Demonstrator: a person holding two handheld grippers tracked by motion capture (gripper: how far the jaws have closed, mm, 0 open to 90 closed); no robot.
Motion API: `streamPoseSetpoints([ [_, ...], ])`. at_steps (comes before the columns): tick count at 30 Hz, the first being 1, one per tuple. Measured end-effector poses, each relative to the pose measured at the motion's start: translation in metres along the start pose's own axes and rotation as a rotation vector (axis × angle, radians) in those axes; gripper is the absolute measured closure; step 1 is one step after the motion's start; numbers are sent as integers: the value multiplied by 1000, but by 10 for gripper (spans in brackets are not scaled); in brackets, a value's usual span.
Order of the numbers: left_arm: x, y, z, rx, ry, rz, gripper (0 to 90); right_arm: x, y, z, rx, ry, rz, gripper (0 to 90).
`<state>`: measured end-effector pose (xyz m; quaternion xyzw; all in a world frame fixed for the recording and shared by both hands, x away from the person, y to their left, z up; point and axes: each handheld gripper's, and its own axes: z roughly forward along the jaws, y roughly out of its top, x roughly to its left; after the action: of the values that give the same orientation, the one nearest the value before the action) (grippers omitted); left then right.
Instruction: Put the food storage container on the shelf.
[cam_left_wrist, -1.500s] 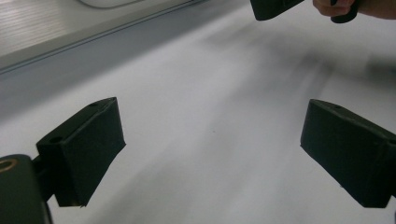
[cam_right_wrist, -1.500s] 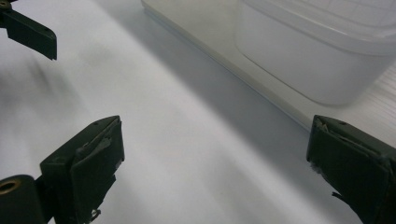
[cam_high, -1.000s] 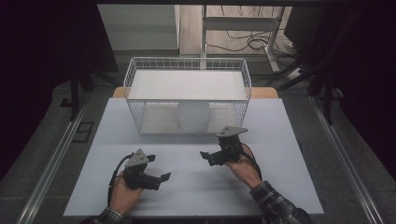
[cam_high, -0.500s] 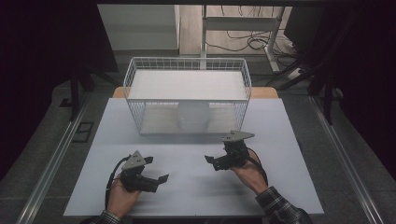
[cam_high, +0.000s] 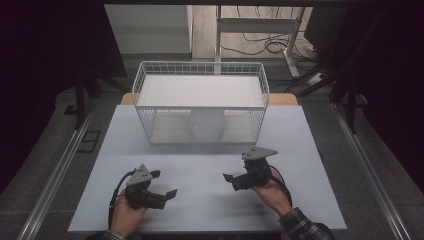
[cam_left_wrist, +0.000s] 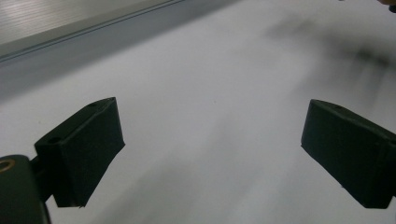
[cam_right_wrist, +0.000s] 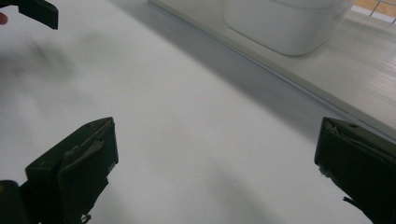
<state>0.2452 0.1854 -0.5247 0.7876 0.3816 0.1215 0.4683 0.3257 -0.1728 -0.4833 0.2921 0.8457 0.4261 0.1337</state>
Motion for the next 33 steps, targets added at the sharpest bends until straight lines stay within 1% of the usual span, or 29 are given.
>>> streamPoseSetpoints([
  [10,-1,-5,-6,6,9,-6,54,3,-11,-9,7,-1,6,0],
  [18,0,-9,-13,-1,20,-22,54,2,-18,-19,5,-11,10,0],
  [21,1,-11,-17,-4,30,-25,54,1,-21,-23,4,-22,0,0],
  [24,4,-14,-22,-8,42,-30,54,-1,-23,-28,-1,-28,6,0],
  [33,7,-19,-31,-15,62,-44,54,-7,-32,-43,-18,-53,26,0],
])
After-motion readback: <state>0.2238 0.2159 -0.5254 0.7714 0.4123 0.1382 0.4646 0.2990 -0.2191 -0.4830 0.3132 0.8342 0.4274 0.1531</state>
